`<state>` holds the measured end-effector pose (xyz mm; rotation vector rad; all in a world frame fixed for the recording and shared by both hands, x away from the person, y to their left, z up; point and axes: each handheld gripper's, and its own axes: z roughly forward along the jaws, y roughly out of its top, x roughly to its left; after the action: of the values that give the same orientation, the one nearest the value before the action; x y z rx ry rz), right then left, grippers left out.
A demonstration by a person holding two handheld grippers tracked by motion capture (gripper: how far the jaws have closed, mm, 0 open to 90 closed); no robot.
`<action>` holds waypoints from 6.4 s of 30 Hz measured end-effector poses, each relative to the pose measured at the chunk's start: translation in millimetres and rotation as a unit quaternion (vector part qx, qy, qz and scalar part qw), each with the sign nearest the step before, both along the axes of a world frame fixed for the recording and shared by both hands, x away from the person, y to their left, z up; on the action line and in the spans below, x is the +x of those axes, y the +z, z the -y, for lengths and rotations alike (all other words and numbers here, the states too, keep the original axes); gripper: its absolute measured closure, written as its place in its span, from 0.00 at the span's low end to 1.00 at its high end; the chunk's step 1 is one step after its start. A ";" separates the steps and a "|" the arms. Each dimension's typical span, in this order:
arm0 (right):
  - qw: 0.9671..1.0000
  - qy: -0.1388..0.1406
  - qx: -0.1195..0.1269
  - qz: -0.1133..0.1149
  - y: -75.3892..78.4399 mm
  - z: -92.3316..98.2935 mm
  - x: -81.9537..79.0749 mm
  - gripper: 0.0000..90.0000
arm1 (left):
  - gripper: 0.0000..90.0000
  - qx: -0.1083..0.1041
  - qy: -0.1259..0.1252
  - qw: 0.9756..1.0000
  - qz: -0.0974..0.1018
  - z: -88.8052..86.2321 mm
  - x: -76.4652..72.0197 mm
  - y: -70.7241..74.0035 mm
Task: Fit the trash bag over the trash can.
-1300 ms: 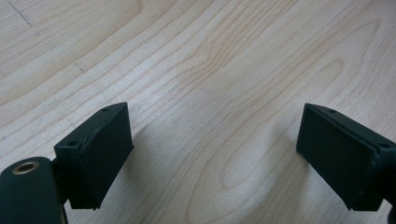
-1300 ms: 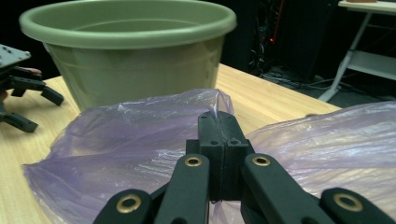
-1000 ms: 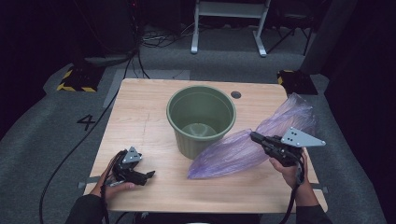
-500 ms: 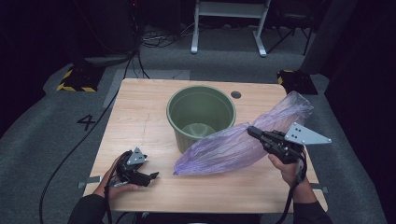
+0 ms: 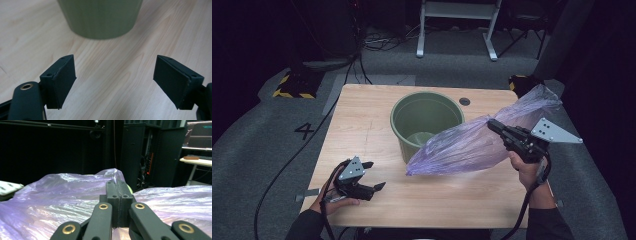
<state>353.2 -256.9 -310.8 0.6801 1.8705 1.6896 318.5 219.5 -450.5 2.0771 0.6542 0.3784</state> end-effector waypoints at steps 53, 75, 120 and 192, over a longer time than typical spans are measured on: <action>0.996 -0.049 -0.068 -0.033 4.4 -34.6 55.9 1.00 | 0.21 -0.119 -0.119 0.981 0.092 84.1 43.8 143.0; 0.996 -0.026 -0.077 -0.023 7.7 -52.4 54.0 1.00 | 0.89 0.015 -0.092 0.992 0.090 130.4 67.1 132.2; 0.971 0.004 -0.238 0.034 -55.7 -72.4 -8.1 0.43 | 1.00 -0.008 -0.022 0.996 0.086 111.0 117.8 131.1; 0.983 0.020 -0.181 -0.014 -40.2 -57.2 9.8 0.28 | 1.00 0.116 -0.046 0.987 0.102 117.0 109.9 133.1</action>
<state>363.0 -199.8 -351.0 0.5218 2.1465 1.3153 428.3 102.5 -317.4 2.2413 0.4038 0.6307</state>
